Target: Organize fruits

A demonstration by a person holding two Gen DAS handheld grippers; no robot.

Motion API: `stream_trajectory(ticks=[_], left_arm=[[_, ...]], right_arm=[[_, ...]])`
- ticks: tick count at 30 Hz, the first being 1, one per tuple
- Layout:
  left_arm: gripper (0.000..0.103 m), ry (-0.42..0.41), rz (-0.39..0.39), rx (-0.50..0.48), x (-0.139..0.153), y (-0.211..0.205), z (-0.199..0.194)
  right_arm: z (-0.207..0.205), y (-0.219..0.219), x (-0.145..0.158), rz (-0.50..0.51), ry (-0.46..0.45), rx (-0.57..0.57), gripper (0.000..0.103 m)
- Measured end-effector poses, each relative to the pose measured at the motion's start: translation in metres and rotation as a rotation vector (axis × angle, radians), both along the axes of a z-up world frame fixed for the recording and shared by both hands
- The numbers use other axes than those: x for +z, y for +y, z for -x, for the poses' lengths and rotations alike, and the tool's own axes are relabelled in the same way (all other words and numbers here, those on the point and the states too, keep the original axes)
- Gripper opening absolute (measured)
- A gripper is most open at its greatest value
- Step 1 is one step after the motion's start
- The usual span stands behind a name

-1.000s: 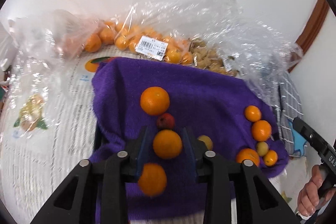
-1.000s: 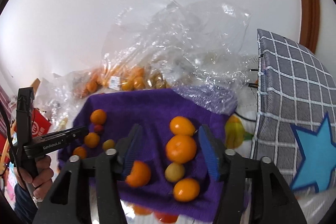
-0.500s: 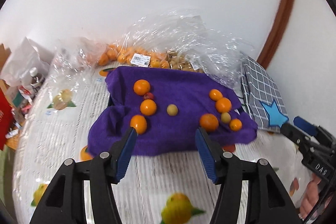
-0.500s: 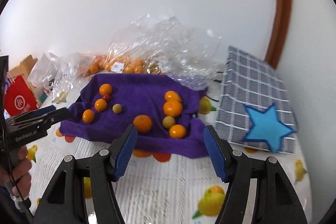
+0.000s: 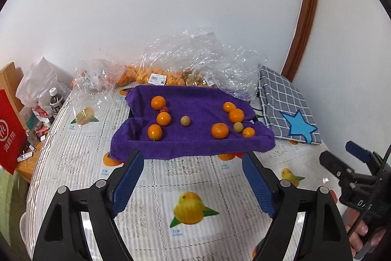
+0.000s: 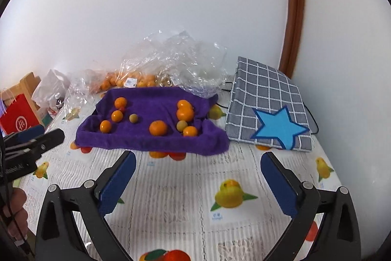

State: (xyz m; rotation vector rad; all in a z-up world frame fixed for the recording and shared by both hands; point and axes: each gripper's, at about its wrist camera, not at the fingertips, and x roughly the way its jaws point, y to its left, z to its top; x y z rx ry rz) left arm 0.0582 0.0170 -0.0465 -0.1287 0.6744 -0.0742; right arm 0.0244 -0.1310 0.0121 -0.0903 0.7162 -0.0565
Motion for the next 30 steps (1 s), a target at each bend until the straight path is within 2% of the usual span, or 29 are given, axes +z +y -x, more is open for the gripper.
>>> stream_trajectory(ticks=[4, 9, 30], left_arm=[[0.083, -0.023, 0.000, 0.007, 0.006, -0.004, 0.010], [0.083, -0.044, -0.026, 0.017, 0.010, -0.007, 0.015], [0.084, -0.047, -0.015, 0.031, 0.011, -0.002, 0.014]], right_arm=[[0.013, -0.005, 0.005, 0.011, -0.032, -0.019, 0.101], [0.022, -0.017, 0.009, -0.021, -0.049, -0.037, 0.101], [0.031, -0.008, 0.021, 0.015, -0.064, -0.039, 0.101]])
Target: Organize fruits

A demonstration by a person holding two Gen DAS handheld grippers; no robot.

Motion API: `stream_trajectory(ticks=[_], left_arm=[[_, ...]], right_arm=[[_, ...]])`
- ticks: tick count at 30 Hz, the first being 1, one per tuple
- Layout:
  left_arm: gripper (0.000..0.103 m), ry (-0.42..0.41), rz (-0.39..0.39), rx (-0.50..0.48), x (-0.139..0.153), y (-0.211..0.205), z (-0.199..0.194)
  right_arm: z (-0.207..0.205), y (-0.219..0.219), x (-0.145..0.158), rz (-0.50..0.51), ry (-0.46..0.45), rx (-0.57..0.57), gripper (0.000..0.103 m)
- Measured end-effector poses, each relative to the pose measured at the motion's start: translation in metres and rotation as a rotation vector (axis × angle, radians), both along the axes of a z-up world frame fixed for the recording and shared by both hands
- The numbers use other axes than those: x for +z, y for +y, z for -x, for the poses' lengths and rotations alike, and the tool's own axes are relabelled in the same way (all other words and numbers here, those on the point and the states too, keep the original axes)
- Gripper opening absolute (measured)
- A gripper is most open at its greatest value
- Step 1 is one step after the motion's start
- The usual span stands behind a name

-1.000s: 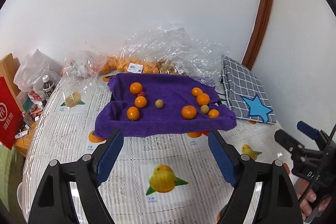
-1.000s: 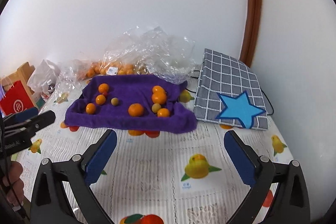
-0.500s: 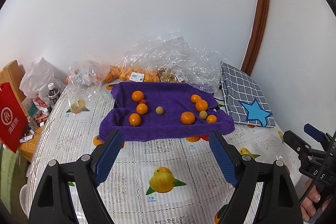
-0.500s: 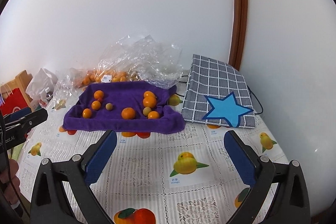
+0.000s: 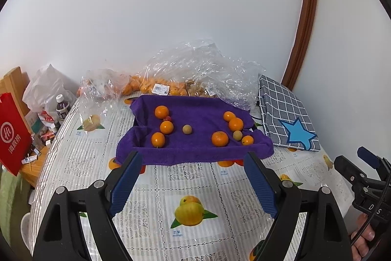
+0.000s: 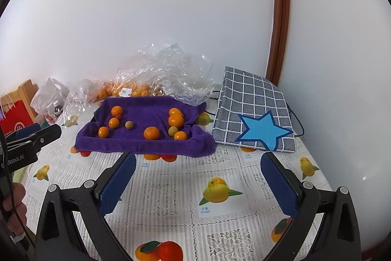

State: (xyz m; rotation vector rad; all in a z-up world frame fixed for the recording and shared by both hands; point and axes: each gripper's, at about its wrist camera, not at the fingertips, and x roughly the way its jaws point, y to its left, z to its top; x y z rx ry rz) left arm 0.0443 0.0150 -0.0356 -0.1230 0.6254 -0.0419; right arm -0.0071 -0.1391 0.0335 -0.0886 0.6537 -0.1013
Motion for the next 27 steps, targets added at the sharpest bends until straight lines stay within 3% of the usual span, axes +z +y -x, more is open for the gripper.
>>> stream_trajectory(ticks=[27], left_arm=[[0.085, 0.009, -0.005, -0.005, -0.0044, -0.0010, -0.0038]], right_arm=[[-0.0024, 0.0025, -0.0054, 0.005, 0.008, 0.010, 0.101]])
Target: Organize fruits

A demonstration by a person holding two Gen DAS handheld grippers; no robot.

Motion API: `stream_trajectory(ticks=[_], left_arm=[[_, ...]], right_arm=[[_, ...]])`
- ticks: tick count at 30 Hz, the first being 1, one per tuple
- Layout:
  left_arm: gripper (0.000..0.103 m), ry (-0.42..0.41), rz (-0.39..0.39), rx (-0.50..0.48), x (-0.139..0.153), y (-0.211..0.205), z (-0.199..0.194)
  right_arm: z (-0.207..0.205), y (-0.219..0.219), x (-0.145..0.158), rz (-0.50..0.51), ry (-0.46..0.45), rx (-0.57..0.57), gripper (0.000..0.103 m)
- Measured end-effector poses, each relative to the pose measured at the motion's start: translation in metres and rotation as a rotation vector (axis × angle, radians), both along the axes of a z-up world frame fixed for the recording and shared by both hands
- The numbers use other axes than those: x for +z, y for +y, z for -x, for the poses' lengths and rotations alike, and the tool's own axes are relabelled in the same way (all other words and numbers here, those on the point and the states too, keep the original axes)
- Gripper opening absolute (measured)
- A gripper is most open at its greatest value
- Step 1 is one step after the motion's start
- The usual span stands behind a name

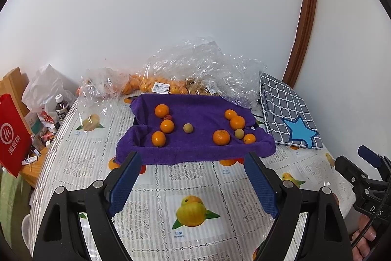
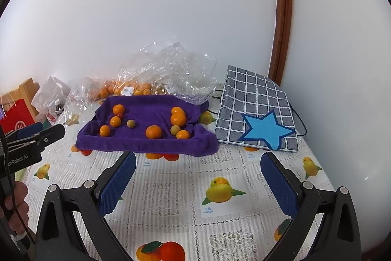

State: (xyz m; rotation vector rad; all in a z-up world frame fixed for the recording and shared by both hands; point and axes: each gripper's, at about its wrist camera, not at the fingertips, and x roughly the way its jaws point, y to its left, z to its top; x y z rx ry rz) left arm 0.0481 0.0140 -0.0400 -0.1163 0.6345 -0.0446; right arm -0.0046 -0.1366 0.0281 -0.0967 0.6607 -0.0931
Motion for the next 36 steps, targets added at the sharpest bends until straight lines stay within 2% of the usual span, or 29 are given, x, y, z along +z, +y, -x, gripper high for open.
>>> stream_trajectory(ticks=[36], left_arm=[[0.087, -0.035, 0.021, -0.013, 0.0061, 0.0038, 0.0054]], right_arm=[[0.0070, 0.0027, 0.0070, 0.008, -0.036, -0.001, 0.101]])
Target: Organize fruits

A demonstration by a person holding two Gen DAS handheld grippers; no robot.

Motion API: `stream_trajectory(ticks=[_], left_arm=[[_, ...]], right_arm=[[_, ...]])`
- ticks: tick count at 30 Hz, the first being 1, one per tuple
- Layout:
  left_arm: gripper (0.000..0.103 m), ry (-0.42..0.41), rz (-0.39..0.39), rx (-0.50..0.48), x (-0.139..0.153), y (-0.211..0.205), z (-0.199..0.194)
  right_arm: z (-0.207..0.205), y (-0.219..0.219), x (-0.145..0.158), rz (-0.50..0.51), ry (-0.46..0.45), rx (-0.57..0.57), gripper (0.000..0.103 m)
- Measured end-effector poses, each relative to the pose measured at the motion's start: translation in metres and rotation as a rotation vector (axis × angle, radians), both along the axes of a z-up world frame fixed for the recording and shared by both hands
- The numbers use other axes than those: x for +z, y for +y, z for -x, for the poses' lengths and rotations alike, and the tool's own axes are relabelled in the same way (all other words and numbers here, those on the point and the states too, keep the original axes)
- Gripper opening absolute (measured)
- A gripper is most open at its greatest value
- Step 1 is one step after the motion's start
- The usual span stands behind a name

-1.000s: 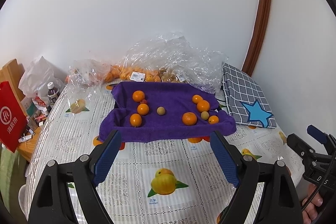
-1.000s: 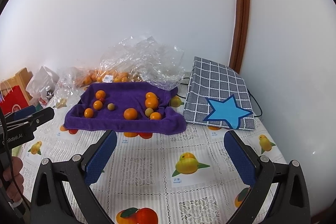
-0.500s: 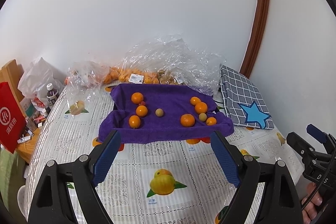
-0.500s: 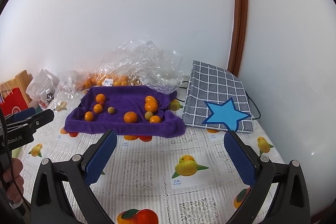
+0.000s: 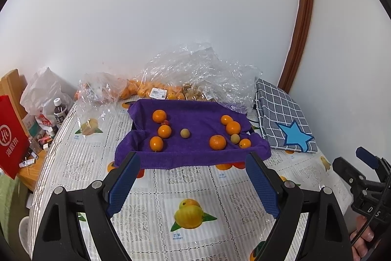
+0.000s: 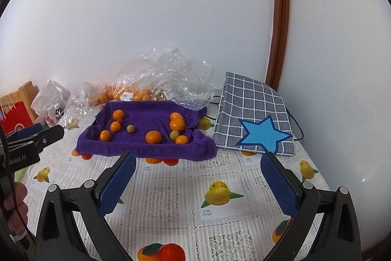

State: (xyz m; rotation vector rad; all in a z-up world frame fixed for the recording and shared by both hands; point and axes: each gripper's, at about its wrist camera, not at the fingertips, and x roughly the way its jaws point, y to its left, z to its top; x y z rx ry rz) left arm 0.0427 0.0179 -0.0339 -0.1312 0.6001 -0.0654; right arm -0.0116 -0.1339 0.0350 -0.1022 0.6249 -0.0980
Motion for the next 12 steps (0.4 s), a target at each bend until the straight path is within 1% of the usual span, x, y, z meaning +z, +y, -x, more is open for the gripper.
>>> stream_trajectory(ticks=[12], left_arm=[[0.089, -0.013, 0.008, 0.008, 0.0036, 0.0069, -0.0038]], right_arm=[[0.0006, 0.0063, 0.0009, 0.005, -0.008, 0.016, 0.101]])
